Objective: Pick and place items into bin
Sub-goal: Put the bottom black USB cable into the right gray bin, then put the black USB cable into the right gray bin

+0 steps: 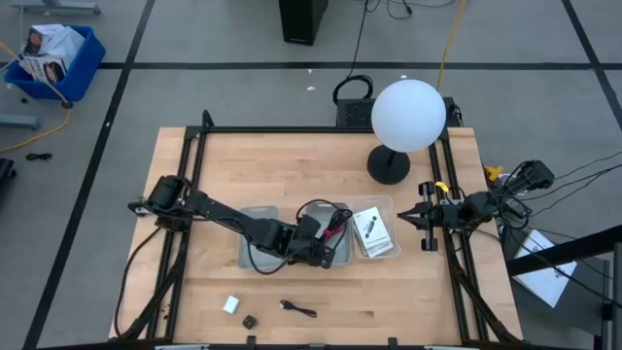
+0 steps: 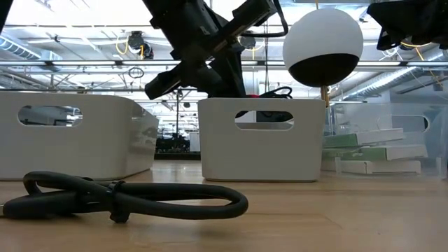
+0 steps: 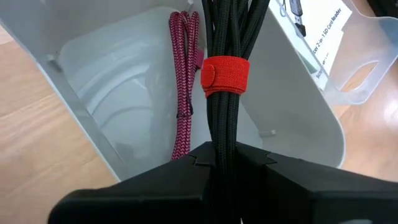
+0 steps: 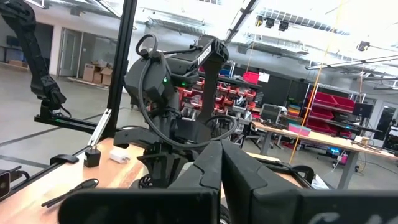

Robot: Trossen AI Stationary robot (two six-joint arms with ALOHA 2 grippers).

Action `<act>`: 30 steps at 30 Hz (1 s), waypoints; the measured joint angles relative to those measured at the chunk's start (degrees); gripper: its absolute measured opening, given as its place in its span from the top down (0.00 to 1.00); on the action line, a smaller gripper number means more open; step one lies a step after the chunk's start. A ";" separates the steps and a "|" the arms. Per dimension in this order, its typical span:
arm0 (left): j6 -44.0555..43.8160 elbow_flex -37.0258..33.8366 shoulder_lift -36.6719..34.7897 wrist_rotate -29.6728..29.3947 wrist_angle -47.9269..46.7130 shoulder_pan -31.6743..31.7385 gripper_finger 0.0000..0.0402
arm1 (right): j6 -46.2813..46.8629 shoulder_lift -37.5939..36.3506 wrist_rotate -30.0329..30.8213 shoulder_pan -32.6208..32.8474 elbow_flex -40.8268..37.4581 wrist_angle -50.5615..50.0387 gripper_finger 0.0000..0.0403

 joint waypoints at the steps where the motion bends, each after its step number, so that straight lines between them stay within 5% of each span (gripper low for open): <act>1: 0.26 0.00 0.00 0.00 0.02 0.11 0.93 | 0.00 0.00 0.00 0.00 0.00 0.00 1.00; 10: 1.62 0.00 0.00 1.43 0.02 0.12 0.93 | 0.00 0.00 -0.02 0.01 0.00 -0.02 1.00; 20: 1.85 0.00 -0.02 1.51 0.33 0.12 0.74 | 0.00 0.00 -0.02 0.00 0.00 -0.02 1.00; 30: 9.45 0.00 -0.04 0.95 2.90 0.30 0.69 | -0.01 0.00 -0.03 0.01 0.00 -0.03 1.00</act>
